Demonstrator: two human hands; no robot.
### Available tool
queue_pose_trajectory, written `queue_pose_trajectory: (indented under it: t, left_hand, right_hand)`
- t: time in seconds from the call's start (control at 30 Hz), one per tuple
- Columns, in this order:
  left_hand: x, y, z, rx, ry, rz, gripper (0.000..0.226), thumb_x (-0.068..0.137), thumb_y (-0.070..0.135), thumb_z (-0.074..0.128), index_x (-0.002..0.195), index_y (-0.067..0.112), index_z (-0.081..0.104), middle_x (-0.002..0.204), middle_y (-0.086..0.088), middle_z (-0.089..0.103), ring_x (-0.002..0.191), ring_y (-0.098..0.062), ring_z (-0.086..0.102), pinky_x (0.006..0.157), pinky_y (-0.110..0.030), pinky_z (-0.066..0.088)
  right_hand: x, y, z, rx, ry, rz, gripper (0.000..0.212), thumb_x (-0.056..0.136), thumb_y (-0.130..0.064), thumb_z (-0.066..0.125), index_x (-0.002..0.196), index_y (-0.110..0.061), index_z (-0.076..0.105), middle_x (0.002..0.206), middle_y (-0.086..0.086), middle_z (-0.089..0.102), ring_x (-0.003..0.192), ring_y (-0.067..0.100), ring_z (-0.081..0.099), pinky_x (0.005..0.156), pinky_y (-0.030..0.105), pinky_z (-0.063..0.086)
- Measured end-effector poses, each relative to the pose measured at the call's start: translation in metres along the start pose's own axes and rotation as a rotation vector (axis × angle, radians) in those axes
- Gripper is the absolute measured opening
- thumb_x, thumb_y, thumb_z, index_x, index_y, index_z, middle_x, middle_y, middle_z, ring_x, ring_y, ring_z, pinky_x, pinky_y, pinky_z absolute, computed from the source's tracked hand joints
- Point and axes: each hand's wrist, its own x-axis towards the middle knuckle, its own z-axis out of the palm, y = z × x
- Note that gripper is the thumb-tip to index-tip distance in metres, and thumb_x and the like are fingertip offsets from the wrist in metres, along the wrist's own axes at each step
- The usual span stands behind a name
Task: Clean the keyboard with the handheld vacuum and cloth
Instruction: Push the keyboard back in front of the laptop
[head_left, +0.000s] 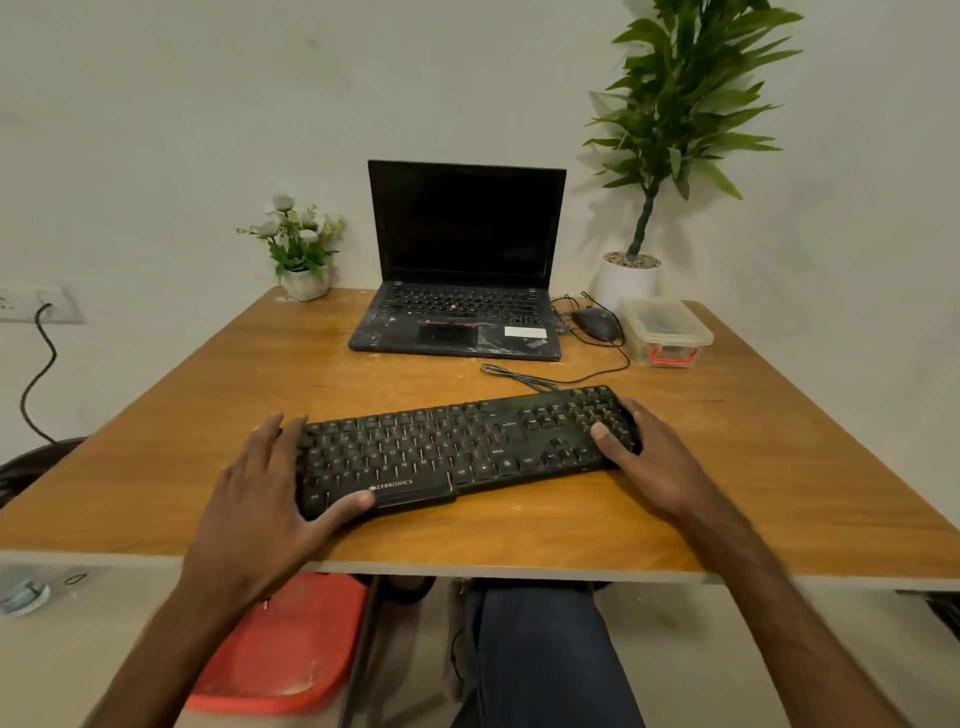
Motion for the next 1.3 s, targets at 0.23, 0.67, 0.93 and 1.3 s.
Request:
queue_pose_trajectory:
  t: [0.23, 0.67, 0.93, 1.3]
  left_hand:
    - [0.009, -0.031, 0.005, -0.118, -0.065, -0.168, 0.151, 0.044, 0.096, 0.065, 0.158, 0.014, 0.009, 0.15, -0.02, 0.045, 0.136, -0.04, 0.044, 0.113, -0.055, 0.036]
    - [0.052, -0.031, 0.015, -0.416, -0.048, -0.111, 0.147, 0.042, 0.061, 0.09, 0.157, 0.018, 0.009, 0.151, -0.019, 0.044, 0.135, -0.033, 0.048, 0.112, -0.046, 0.041]
    - [0.114, -0.027, 0.028, -0.553, 0.001, -0.079, 0.144, 0.04, 0.045, 0.095, 0.155, 0.02, 0.011, 0.152, -0.017, 0.041, 0.135, -0.03, 0.046, 0.111, -0.041, 0.039]
    - [0.218, -0.034, 0.06, -0.608, -0.008, -0.054, 0.145, 0.034, 0.056, 0.097, 0.151, 0.024, 0.016, 0.15, -0.012, 0.045, 0.132, -0.026, 0.048, 0.111, -0.044, 0.042]
  right_hand:
    - [-0.008, 0.001, 0.0, -0.038, -0.088, -0.06, 0.135, 0.045, -0.096, 0.06, 0.156, -0.033, 0.015, 0.159, -0.004, 0.029, 0.141, 0.019, 0.031, 0.114, 0.048, 0.035]
    - [-0.007, -0.007, 0.007, -0.009, 0.017, -0.061, 0.113, 0.066, -0.067, 0.074, 0.156, -0.03, 0.016, 0.159, -0.001, 0.028, 0.142, 0.021, 0.03, 0.114, 0.049, 0.036]
    - [0.034, -0.022, 0.023, 0.083, 0.18, -0.072, 0.106, 0.073, -0.043, 0.084, 0.156, -0.024, 0.021, 0.158, 0.002, 0.027, 0.142, 0.019, 0.029, 0.115, 0.04, 0.033]
    - [0.119, -0.025, 0.044, 0.054, 0.276, 0.004, 0.102, 0.077, -0.043, 0.081, 0.155, -0.019, 0.02, 0.159, 0.005, 0.026, 0.143, 0.025, 0.027, 0.113, 0.042, 0.032]
